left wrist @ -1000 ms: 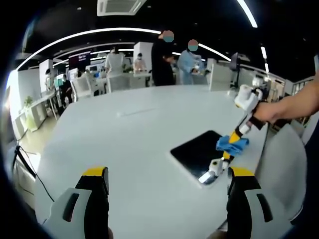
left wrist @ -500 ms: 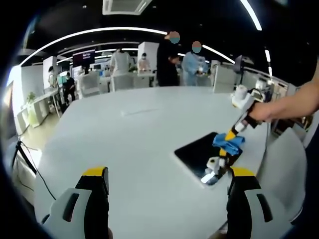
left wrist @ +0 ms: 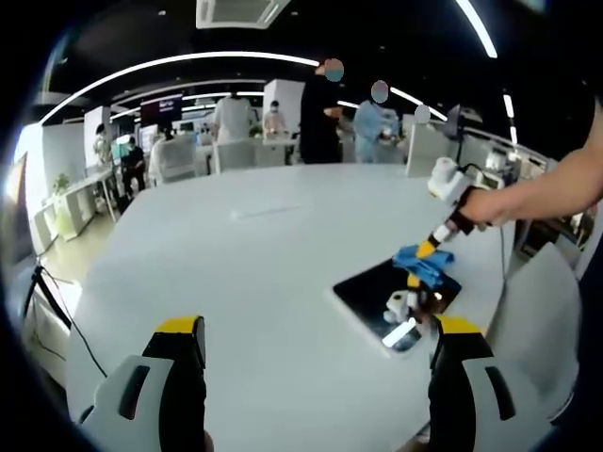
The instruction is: Wipe the mirror surface with the cleaning cloth until all visible marks leave the cleaned area.
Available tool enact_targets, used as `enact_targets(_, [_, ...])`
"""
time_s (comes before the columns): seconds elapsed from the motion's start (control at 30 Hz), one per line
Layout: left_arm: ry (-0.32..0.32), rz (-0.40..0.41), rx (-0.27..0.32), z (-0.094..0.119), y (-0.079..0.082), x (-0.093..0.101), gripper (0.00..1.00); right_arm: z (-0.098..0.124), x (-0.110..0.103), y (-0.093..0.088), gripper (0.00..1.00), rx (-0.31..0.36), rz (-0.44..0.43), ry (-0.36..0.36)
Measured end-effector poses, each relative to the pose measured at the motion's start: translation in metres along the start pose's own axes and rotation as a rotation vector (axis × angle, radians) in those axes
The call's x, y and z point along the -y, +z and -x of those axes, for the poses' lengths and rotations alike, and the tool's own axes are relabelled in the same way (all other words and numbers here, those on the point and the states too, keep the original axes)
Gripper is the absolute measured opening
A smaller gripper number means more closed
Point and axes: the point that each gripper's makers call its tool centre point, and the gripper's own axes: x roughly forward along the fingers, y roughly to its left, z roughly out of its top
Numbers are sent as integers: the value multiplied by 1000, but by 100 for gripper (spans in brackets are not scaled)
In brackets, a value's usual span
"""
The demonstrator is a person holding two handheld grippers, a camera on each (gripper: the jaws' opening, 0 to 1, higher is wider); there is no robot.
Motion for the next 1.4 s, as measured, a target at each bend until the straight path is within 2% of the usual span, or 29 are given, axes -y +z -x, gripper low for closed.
enact_targets(0.47, [4, -2, -3, 1, -2, 2, 100, -12, 11, 24, 0, 10, -41, -5])
enact_targets(0.6, [8, 2, -4, 1, -3, 0, 100, -13, 12, 25, 0, 12, -49, -5])
enact_targets(0.73, [4, 10, -11, 2, -3, 3, 100, -7, 13, 25, 0, 22, -53, -2])
enact_targets(0.8, [-7, -11, -11, 2, -3, 5, 100, -2, 15, 27, 0, 31, -49, 1])
enact_targets(0.93, [11, -11, -9, -1, -4, -3, 100, 11, 22, 30, 0, 66, -57, 10])
enact_targets(1.17, [-2, -42, -10, 0, -2, 6, 100, 37, 50, 23, 0, 96, -84, 1])
enact_targets(1.4, [15, -36, 2, 4, 0, 5, 100, 35, 80, -3, 0, 57, -125, -39])
